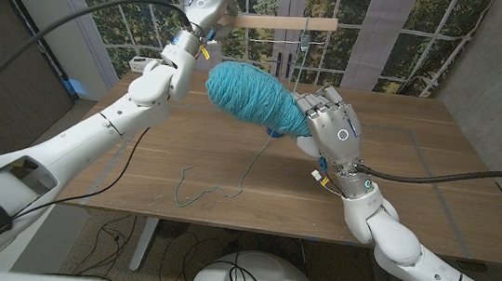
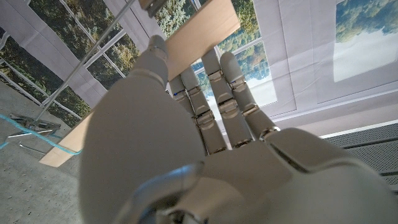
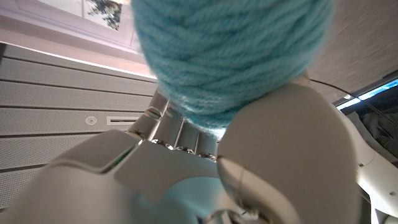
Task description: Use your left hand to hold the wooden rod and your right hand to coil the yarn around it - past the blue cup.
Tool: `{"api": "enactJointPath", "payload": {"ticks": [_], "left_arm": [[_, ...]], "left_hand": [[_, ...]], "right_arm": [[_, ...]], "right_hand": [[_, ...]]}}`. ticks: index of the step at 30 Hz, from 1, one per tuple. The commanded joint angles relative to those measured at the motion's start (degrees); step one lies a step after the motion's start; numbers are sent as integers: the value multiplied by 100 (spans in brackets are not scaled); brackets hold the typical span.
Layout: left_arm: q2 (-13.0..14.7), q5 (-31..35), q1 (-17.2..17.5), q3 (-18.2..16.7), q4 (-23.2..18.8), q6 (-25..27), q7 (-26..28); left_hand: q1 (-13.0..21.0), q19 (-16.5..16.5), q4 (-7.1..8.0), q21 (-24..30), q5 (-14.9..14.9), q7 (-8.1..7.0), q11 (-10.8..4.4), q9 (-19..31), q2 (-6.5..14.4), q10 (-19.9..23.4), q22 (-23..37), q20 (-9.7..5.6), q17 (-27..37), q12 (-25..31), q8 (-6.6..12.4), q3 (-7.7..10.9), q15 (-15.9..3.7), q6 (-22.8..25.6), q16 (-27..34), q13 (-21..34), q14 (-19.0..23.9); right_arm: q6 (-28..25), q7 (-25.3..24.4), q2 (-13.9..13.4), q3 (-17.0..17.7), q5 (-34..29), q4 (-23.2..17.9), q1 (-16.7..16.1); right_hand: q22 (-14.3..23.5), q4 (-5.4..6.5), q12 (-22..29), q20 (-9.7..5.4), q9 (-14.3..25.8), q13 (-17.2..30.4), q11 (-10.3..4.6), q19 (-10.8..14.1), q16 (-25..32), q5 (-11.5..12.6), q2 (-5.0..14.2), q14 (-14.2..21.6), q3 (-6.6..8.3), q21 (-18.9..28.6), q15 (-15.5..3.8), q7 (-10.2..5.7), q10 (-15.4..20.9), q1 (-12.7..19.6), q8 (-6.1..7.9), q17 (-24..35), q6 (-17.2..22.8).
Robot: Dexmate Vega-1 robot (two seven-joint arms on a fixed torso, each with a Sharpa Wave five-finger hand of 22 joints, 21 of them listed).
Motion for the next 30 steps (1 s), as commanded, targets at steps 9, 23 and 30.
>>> {"api": "enactJointPath", "payload": {"ticks": [9,23,30], "left_arm": [[-11,-109,-89,145,231,-422,56],[-7,-232,-47,129,349,-614,180],[27,-207,-79,175,353,-649,32]], "left_hand": [[577,-36,7,39,270,-189,-33,145,616,47,-4,-715,31,-40,59,8,-1214,185,4,36,867],[585,-61,6,62,273,-191,-31,142,617,64,-4,-713,43,-65,60,1,-1214,175,-20,58,873],[591,-75,5,76,276,-196,-33,142,618,76,-5,-714,51,-76,66,-4,-1212,180,-33,76,881]], "right_arm": [[749,393,29,152,-800,-166,857],[714,560,129,312,-1045,-249,1151],[794,458,277,291,-1030,-166,1405]], "right_hand": [[11,37,4,-874,28,53,-515,-17,-46,57,1450,380,-29,41,-717,-738,537,1482,27,27,739],[12,47,-24,-875,39,56,-428,-31,-91,73,1451,385,-54,51,-717,-756,542,1497,21,38,761],[12,54,-26,-878,48,66,-408,-43,-108,80,1460,396,-64,54,-719,-760,567,1505,13,45,755]]}}
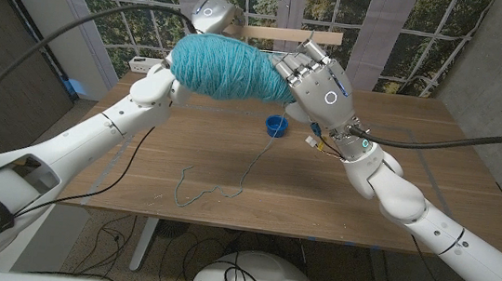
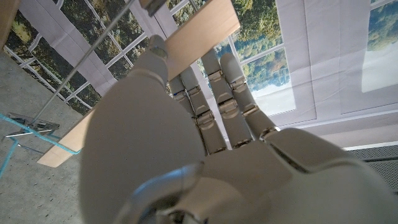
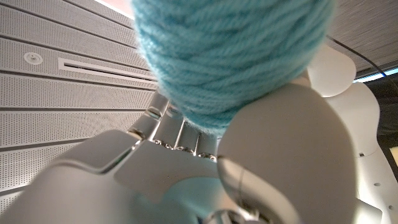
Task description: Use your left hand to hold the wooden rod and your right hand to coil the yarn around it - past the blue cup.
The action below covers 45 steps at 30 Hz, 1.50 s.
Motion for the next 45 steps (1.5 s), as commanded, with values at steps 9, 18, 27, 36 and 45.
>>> {"api": "enactJointPath", "payload": {"ticks": [9,18,27,36,45], "left_arm": [[88,-94,41,9,43,-186,-144],[81,-105,74,13,94,-231,-86],[161,-157,60,23,58,-400,-228],[244,-223,164,-29,-4,-474,-323],[325,-237,257,-73,-75,-670,-231]], "left_hand": [[597,-34,14,72,277,-177,-20,140,620,60,-4,-705,26,-28,33,32,-1203,194,-3,36,881],[597,-52,17,86,279,-170,-26,139,619,80,-5,-700,35,-46,37,25,-1204,192,-18,45,889],[598,-65,19,100,281,-186,-19,137,619,85,-6,-699,41,-68,39,19,-1201,191,-35,51,889],[602,-80,19,116,284,-187,-27,133,618,95,-7,-697,50,-90,42,13,-1204,191,-50,59,897],[606,-92,19,128,287,-193,-35,130,619,95,-7,-694,57,-108,46,9,-1204,199,-64,73,903]], "right_arm": [[211,-44,281,-27,-92,109,683],[182,-44,392,-7,-121,138,924],[208,172,570,-12,47,331,1280],[120,410,792,40,362,589,1654],[-39,698,1012,45,672,874,2009]], "right_hand": [[13,20,-2,-900,22,31,-422,-27,-42,52,1462,363,-20,60,-697,-766,489,1513,27,26,746],[14,28,-9,-900,26,46,-419,-32,-57,57,1467,373,-31,66,-697,-748,488,1516,21,33,747],[14,36,-27,-901,31,42,-417,-36,-69,61,1474,390,-42,74,-697,-754,496,1523,16,42,756],[14,42,-40,-900,35,51,-414,-40,-82,64,1473,404,-55,81,-696,-762,494,1529,7,51,753],[13,49,-54,-903,44,57,-405,-47,-100,68,1474,413,-70,88,-696,-761,505,1538,0,62,757]]}}
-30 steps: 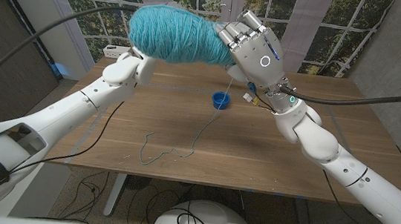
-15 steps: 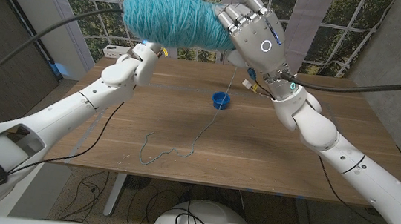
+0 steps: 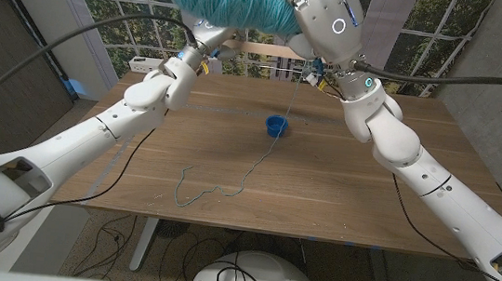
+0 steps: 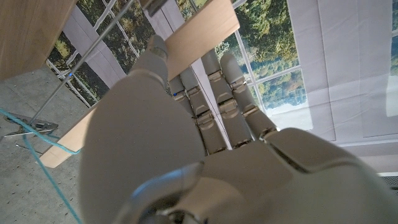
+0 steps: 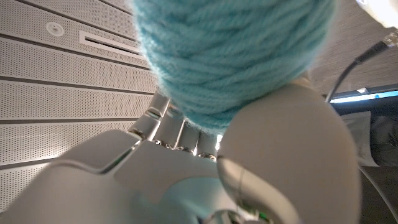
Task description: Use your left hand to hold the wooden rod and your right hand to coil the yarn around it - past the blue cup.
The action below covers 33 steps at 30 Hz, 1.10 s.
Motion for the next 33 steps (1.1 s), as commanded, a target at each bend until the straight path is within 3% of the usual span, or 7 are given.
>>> {"api": "enactJointPath", "payload": {"ticks": [1,22,33], "left_arm": [[122,-105,120,-88,-90,-275,28],[313,-315,288,-274,-218,-573,-315],[403,-423,426,-412,-276,-706,-249]], "left_hand": [[604,-21,11,31,287,-163,-10,128,620,36,20,-722,30,-9,44,32,-1158,231,16,25,860],[605,-47,17,57,295,-156,-11,121,621,66,18,-719,45,-43,48,19,-1158,231,-13,45,876],[608,-68,17,71,303,-168,-11,115,615,80,15,-710,55,-73,57,10,-1161,246,-39,61,882]], "right_arm": [[-219,364,298,22,381,379,478],[-1027,796,645,-104,718,1049,1115],[-1520,1075,753,-193,841,1393,1405]], "right_hand": [[13,35,-3,-901,16,13,-389,-8,0,30,1473,341,10,44,-666,-760,443,1540,-3,33,758],[10,41,-21,-900,31,38,-395,-17,-34,38,1473,342,-9,50,-665,-754,444,1562,-15,47,758],[9,49,-43,-898,39,27,-395,-22,-52,43,1477,346,-21,54,-662,-749,455,1570,-22,55,761]]}}
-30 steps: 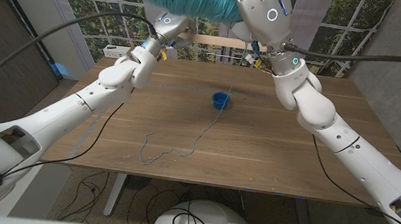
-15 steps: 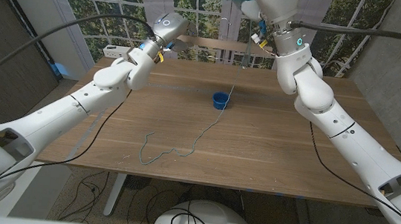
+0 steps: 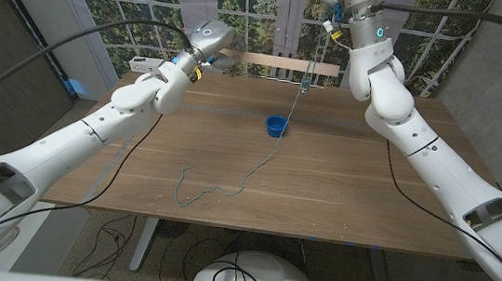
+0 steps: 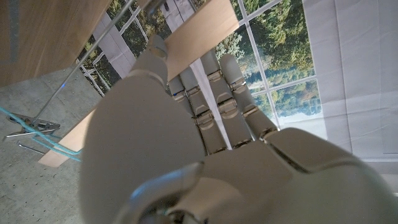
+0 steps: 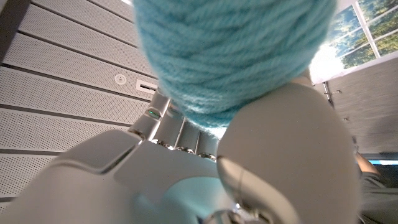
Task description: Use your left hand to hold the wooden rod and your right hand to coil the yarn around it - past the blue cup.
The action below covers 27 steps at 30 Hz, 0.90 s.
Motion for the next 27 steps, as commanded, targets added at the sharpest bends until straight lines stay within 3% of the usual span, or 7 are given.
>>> {"api": "enactJointPath", "payload": {"ticks": [1,16,27], "left_arm": [[111,-92,162,-154,-109,-97,-29],[125,-1034,482,-686,-232,-457,167],[439,-1485,903,-1169,-652,-415,-29]], "left_hand": [[606,-19,13,27,304,-173,0,114,617,70,14,-723,36,-29,43,37,-1150,235,-1,28,873],[607,-40,21,43,318,-186,1,107,621,94,10,-718,49,-63,49,27,-1148,239,-36,58,885],[606,-51,24,53,331,-205,-19,106,613,109,9,-712,58,-91,60,17,-1151,253,-59,68,891]], "right_arm": [[-596,351,139,-93,178,398,354],[-1309,986,60,-234,457,723,421],[-1786,1711,-189,-236,630,581,300]], "right_hand": [[8,29,16,-898,12,-5,-374,-23,-20,23,1507,338,-13,55,-652,-677,431,1540,31,29,691],[7,41,7,-896,18,15,-365,-26,-44,28,1513,341,-28,60,-653,-672,441,1550,20,39,695],[4,54,-3,-890,29,35,-375,-31,-65,31,1511,342,-45,61,-654,-678,436,1551,13,45,694]]}}
